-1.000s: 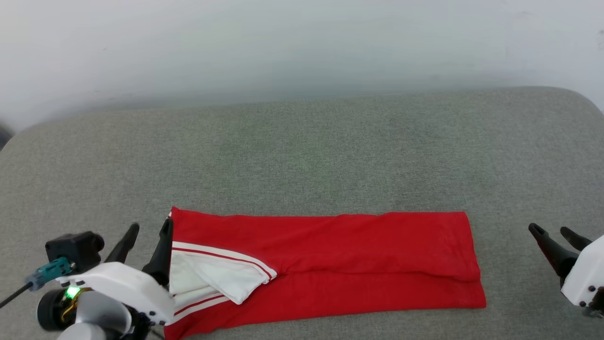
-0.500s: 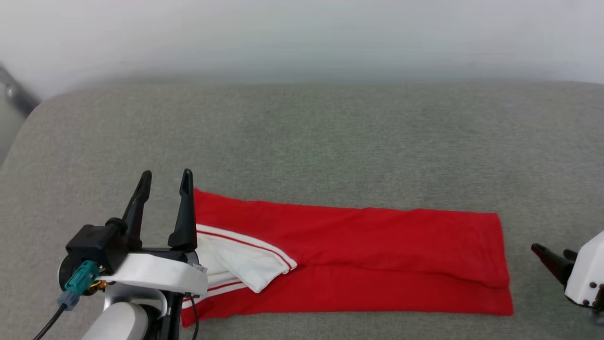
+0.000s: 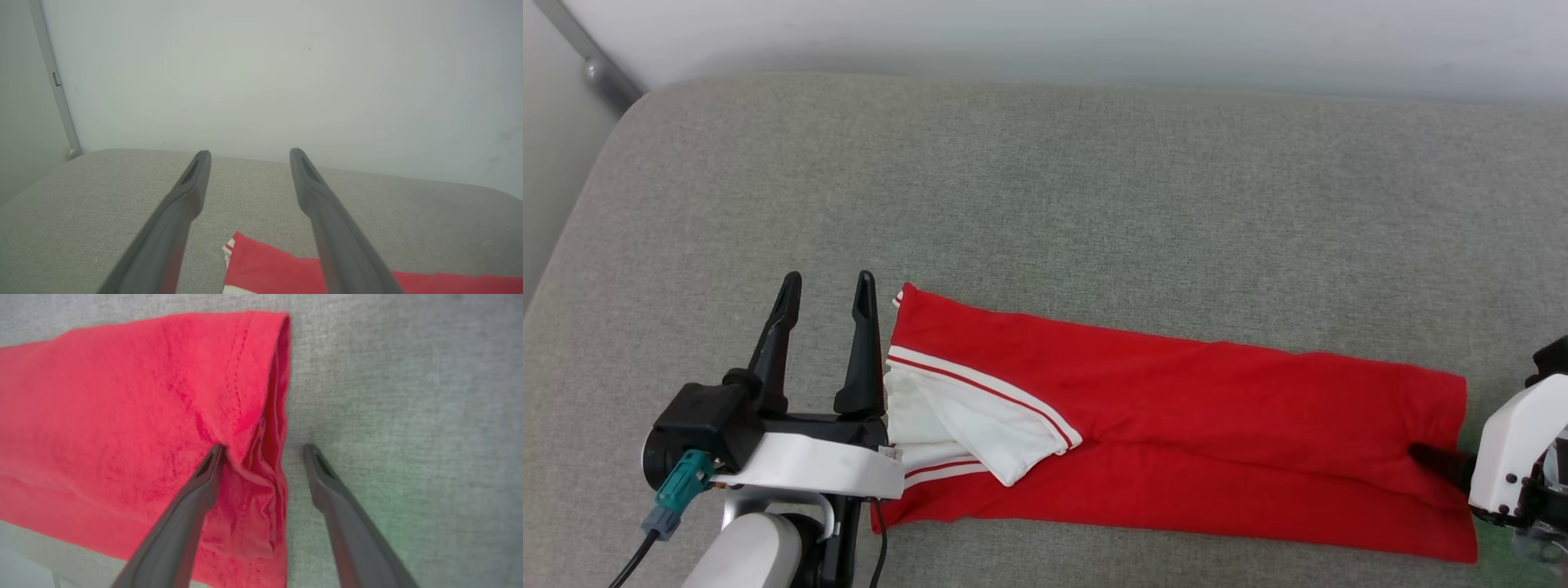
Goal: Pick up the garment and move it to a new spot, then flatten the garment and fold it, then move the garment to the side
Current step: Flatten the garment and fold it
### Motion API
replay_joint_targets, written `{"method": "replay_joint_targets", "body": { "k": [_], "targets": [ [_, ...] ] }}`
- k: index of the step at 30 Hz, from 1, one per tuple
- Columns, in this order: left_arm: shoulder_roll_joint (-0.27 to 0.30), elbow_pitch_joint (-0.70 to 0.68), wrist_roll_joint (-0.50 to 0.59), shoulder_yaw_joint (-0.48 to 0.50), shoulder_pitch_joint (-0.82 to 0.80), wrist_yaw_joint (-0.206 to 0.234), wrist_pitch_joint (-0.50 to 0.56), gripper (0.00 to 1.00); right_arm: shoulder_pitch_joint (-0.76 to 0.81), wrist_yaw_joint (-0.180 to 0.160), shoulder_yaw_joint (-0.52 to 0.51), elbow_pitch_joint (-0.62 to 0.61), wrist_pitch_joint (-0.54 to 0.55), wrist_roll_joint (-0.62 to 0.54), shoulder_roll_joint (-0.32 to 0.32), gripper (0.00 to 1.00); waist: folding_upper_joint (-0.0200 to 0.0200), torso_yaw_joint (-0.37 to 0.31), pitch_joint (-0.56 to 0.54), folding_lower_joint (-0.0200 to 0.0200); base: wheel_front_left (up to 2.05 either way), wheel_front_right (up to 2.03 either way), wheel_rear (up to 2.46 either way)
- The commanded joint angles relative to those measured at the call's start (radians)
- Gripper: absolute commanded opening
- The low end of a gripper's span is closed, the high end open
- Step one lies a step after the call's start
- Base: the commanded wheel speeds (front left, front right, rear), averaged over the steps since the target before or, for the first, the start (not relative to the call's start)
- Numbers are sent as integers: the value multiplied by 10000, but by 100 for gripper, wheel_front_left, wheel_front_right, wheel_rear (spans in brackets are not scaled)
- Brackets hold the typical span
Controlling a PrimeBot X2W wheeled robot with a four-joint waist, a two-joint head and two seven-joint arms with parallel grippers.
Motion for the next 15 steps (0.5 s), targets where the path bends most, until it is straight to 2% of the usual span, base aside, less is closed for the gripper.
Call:
{"method": "replay_joint_targets", "body": {
  "k": [1, 2, 3, 15],
  "targets": [
    [-67, 21, 93, 63, -67, -68, -62, 100, 368, -17, 250, 692, 284, 63, 374, 94, -1, 45, 67, 0, 0, 0, 0],
    [-72, 22, 122, 99, -47, -78, -64, 100, 335, -17, 315, 739, 289, 95, 412, 34, -1, 27, 72, 0, 0, 0, 0],
    [-66, 34, 139, 122, -14, -81, -65, 100, 266, -17, 366, 749, 300, 186, 404, 0, -1, -4, 60, 0, 0, 0, 0],
    [174, 246, 383, 179, 236, 51, 73, 100, -492, -14, 1045, -526, -66, 625, -284, 0, -1, -573, -550, 0, 0, 0, 0]
  ]
}}
